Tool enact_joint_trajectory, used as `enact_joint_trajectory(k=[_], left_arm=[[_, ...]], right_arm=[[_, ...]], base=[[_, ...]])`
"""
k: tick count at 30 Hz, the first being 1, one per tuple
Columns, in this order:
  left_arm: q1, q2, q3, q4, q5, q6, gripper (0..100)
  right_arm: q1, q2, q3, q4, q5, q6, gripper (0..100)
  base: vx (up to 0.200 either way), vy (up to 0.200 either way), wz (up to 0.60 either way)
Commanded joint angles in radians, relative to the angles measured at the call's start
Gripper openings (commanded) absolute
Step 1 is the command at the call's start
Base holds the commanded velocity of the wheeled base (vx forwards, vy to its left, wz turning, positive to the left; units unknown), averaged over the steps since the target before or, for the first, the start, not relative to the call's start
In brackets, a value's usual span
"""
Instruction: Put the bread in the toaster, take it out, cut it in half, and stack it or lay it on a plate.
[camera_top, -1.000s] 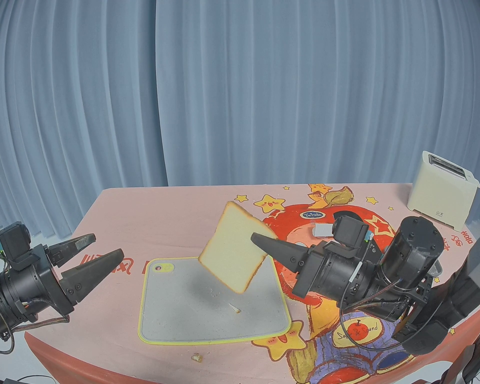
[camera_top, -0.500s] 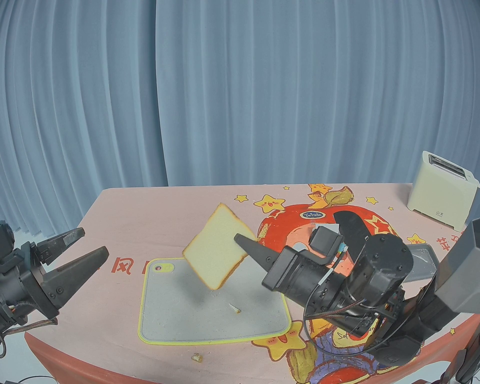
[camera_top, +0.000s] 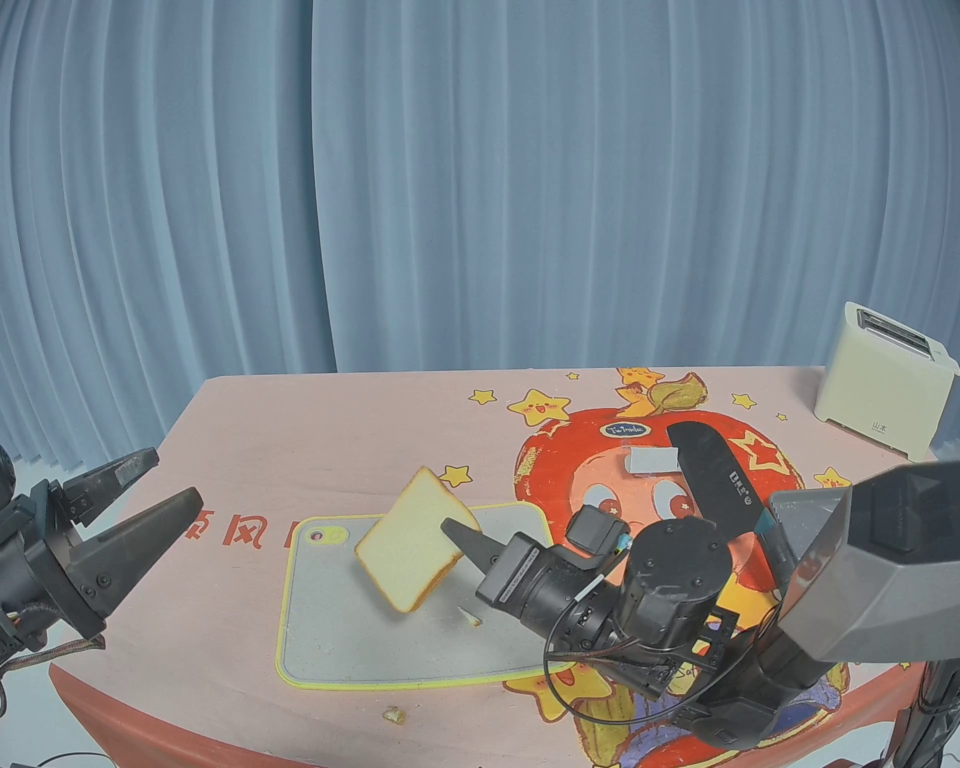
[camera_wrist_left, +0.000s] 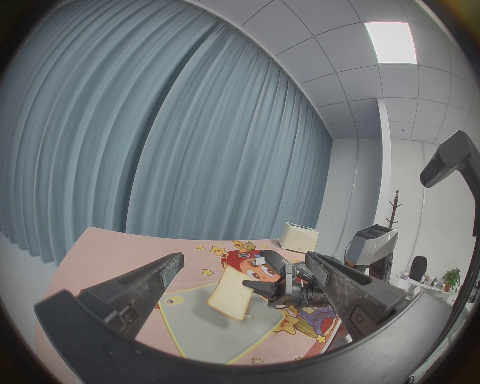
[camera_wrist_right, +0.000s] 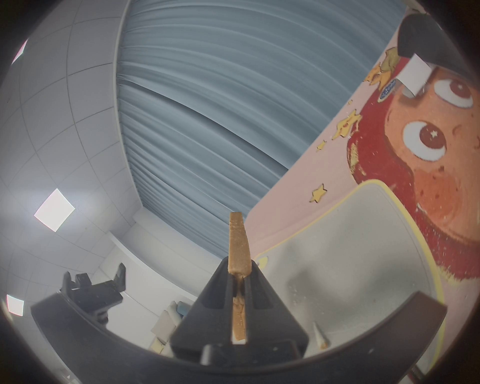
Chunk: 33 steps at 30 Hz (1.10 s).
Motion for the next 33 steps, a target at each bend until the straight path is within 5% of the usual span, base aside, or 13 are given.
enact_joint_trajectory(k=[1, 14, 15, 23, 25, 33], left_arm=[[-0.001, 0.000, 0.001, 0.000, 0.001, -0.001, 100], [-0.001, 0.003, -0.002, -0.002, -0.001, 0.001, 100], [-0.001, 0.005, -0.002, -0.002, -0.001, 0.001, 100], [-0.001, 0.005, 0.001, -0.002, -0.001, -0.001, 100], [-0.001, 0.003, -0.001, -0.002, -0.001, -0.001, 100], [-0.001, 0.003, -0.005, -0.002, -0.001, 0.001, 100]], right_arm=[[0.007, 0.046, 0.002, 0.016, -0.004, 0.002, 0], [0.011, 0.036, 0.004, 0.059, -0.013, -0.003, 0], [0.012, 0.035, 0.004, 0.063, -0.013, -0.003, 100], [0.007, -0.025, 0.007, 0.106, -0.012, -0.072, 100], [0.007, -0.056, -0.008, 0.221, -0.013, -0.116, 100], [0.009, -0.148, -0.056, 0.435, -0.013, -0.118, 100]], base=[[0.000, 0.000, 0.00], [0.000, 0.000, 0.00], [0.000, 0.000, 0.00], [0.000, 0.000, 0.00], [0.000, 0.000, 0.00], [0.000, 0.000, 0.00]])
